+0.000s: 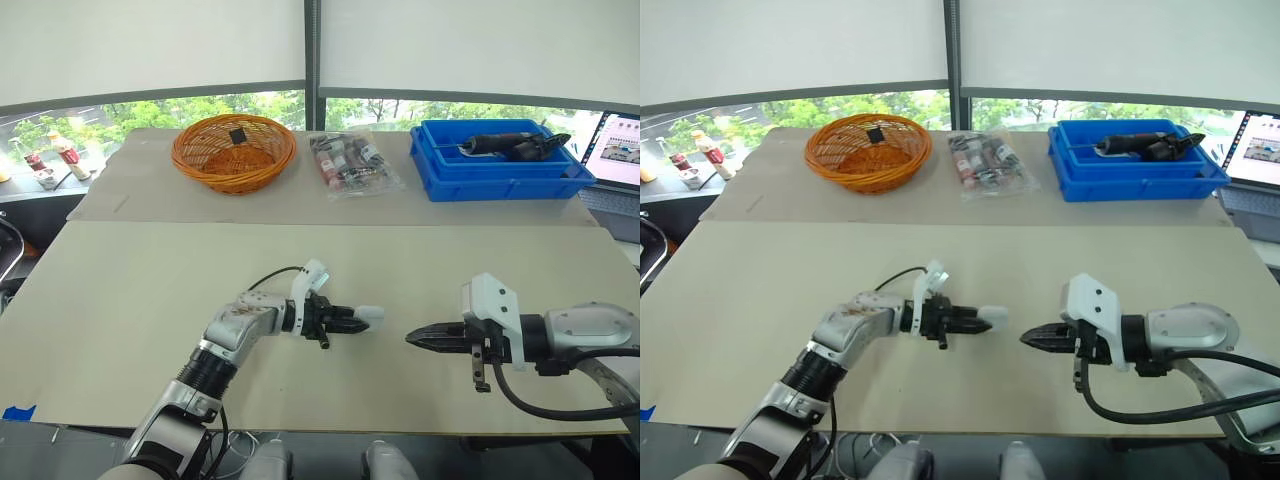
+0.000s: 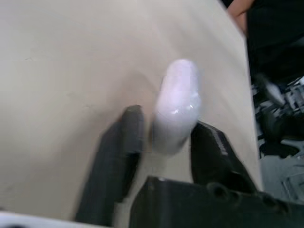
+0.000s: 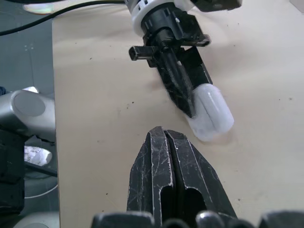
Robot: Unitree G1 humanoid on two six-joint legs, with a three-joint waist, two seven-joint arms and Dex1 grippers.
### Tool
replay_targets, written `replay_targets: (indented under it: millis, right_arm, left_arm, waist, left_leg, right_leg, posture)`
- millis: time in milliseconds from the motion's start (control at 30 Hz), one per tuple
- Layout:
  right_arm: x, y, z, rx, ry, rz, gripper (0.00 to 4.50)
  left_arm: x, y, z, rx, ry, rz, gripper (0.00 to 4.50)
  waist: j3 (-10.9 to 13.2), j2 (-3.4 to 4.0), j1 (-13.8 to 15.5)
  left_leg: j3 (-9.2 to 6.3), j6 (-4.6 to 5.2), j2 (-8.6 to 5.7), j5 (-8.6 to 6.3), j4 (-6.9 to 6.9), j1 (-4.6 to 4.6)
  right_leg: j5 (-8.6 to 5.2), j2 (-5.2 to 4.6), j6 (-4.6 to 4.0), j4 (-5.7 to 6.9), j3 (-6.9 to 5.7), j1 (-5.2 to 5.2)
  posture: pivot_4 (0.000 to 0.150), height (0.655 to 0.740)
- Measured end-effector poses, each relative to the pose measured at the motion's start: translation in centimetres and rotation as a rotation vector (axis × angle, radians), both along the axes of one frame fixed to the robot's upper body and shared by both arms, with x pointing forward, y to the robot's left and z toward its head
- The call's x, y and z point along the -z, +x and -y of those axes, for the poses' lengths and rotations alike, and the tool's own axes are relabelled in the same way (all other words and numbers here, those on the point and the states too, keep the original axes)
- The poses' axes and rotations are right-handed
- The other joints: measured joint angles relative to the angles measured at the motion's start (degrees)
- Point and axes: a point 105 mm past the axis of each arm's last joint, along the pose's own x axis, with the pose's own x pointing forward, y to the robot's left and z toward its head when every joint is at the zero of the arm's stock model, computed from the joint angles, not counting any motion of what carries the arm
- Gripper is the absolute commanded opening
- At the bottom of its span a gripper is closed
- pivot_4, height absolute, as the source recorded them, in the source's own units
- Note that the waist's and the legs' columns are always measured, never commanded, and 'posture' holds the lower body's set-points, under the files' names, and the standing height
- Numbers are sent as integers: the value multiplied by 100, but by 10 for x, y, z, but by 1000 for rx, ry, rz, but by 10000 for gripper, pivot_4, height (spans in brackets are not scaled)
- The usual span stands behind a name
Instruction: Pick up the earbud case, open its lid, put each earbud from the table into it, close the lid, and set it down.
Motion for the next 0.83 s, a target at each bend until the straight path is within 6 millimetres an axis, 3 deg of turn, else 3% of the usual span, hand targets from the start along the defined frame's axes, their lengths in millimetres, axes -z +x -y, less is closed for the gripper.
replay_targets:
  millis: [67,133,167,400,533,633,733,833]
  right_arm:
    - [0,1,1,3,-13,20,0]
    - [2,3,4,10,-35,37,0]
    - [3,3,6,14,-43,34,5942]
    - [-2,10,17,-25,-120,72,28845]
    - [-13,19,20,-78,-163,138,43001]
    - [-24,22,20,-133,-172,173,44654]
    - [-30,23,27,-163,-211,168,44654]
    - [-32,22,29,-178,-216,160,44654]
  left_arm:
    - [-2,-2,-2,18,5,8,43672]
    - [-3,-2,-11,31,33,42,44595]
    - [-3,-2,-19,28,55,67,45000]
    - [-5,2,-92,-42,234,273,45000]
    - [-18,-14,-106,-14,200,372,45000]
    - [-37,-31,-110,40,187,459,45000]
    - [-45,-54,-120,92,286,542,45000]
    - [-56,-70,-113,111,254,583,45000]
  waist:
    - [0,0,-5]
    - [0,0,-23]
    - [0,1,-39]
    - [-1,4,-61]
    - [4,5,-5]
    - [8,0,7]
    - [10,3,-15]
    - [11,3,9]
  left_leg:
    - [0,0,0,0,1,2]
    - [1,0,1,0,-2,6]
    - [2,0,3,0,-4,8]
    - [2,2,9,-2,-13,10]
    - [3,2,5,-2,-9,-4]
    - [3,1,6,-2,-4,-8]
    - [3,4,7,-4,-14,0]
    - [5,4,8,-4,-13,-1]
  right_leg:
    - [0,0,0,0,0,2]
    - [0,1,0,1,3,3]
    - [0,4,0,2,5,2]
    - [0,7,-1,-3,9,-2]
    - [0,-4,0,-8,5,-10]
    - [0,-7,0,-8,2,-12]
    - [0,-8,-1,-8,10,-9]
    - [0,-7,0,-8,3,-7]
  posture:
    - [1500,7400]
    - [1500,7400]
    - [1500,7400]
    - [1500,7400]
    - [1500,7400]
    - [1500,7400]
    - [1500,7400]
    - [1500,7400]
